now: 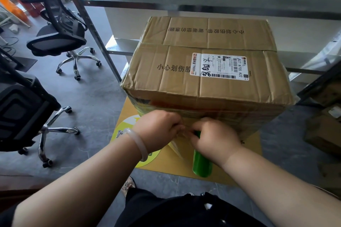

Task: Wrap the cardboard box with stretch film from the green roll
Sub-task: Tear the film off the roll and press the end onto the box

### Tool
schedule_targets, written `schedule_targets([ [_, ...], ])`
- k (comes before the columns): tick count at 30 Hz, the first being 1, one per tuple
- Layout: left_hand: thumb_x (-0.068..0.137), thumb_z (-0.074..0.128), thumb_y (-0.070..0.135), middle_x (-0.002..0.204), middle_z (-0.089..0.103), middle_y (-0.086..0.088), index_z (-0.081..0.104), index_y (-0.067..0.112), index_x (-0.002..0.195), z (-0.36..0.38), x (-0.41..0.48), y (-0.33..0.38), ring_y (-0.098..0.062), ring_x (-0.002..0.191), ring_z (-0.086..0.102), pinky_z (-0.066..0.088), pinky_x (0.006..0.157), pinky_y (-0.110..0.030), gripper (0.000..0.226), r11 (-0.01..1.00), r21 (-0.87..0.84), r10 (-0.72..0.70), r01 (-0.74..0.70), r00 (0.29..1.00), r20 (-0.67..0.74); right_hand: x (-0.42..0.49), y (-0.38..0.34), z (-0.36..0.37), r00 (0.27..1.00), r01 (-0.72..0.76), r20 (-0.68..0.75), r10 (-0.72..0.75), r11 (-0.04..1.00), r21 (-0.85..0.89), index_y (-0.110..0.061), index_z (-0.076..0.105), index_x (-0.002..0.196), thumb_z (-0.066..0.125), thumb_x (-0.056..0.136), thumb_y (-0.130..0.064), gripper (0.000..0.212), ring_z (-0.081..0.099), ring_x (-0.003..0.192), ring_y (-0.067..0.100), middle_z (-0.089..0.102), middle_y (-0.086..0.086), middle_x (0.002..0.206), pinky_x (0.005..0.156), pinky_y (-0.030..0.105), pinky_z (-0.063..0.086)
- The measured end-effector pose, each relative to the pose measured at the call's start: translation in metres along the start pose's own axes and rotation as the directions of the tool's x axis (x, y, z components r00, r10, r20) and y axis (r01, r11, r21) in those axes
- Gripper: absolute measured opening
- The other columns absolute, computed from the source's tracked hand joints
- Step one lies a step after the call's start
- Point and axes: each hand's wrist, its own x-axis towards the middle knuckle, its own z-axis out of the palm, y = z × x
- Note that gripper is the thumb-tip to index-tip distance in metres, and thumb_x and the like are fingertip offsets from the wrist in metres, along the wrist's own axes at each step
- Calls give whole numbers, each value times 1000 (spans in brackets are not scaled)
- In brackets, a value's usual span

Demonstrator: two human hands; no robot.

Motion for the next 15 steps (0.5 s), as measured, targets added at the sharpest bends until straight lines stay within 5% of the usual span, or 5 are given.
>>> schedule_targets([
  [7, 98, 54, 30, 80, 69, 2, 68, 17, 90, 2, 2, -2, -18, 77, 62, 47, 70, -30, 21, 994, -98, 57, -54, 998, 29, 5, -2, 7, 995, -51, 79, 54, 998, -35, -27, 66, 97, 43, 92, -51, 34, 61, 93, 27, 60, 3, 100, 64, 28, 39],
  [11, 96, 59, 23, 61, 60, 14, 66, 20, 82, -6, -1, -10, 8, 58, 56, 41, 60, -7, 16, 957, -287, 36, -43, 999, -28, 7, 7, 12, 976, -133, 161, 146, 987, -91, -30, 64, 93, 41, 94, -49, 29, 55, 81, 22, 61, 1, 104, 61, 26, 35],
  [15, 97, 57, 25, 65, 63, 14, 58, 30, 75, -3, -1, -18, 4, 63, 59, 46, 65, -14, 22, 958, -284, -10, 21, 999, 43, 4, 17, 12, 972, -164, 172, 159, 986, 16, -31, 65, 94, 45, 92, -51, 28, 57, 84, 21, 62, -1, 96, 66, 27, 41],
])
